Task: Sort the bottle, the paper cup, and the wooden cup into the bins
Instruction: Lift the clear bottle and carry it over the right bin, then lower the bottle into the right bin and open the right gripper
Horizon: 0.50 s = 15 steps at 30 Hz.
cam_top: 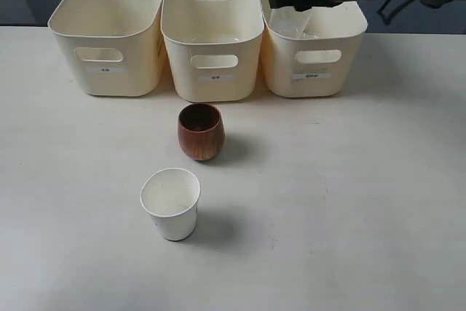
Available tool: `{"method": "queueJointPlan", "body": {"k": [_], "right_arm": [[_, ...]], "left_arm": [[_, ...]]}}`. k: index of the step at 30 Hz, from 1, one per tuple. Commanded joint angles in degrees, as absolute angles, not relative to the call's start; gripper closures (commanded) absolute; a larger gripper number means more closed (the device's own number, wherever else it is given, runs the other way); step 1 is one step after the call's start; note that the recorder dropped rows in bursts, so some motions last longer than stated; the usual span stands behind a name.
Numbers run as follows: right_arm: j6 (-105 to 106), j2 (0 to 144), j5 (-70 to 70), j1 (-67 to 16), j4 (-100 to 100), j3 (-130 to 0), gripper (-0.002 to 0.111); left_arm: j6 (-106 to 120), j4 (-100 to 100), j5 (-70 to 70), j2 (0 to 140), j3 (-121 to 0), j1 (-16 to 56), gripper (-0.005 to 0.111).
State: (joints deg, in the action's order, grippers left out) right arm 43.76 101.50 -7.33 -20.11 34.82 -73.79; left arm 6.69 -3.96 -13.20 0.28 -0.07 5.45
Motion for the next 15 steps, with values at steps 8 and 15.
{"method": "queueJointPlan", "body": {"k": [8,15], "right_arm": [[42.6,101.5,-13.5,-20.1,35.0,-74.0,0.109],[34.1,101.5,-13.6,-20.1,25.8,-74.0,0.109]], "left_arm": [[6.6,-4.0,-12.9,0.0,0.0,5.9,0.107],[6.6,-4.0,-12.8,0.0,0.0,5.9,0.107]]}}
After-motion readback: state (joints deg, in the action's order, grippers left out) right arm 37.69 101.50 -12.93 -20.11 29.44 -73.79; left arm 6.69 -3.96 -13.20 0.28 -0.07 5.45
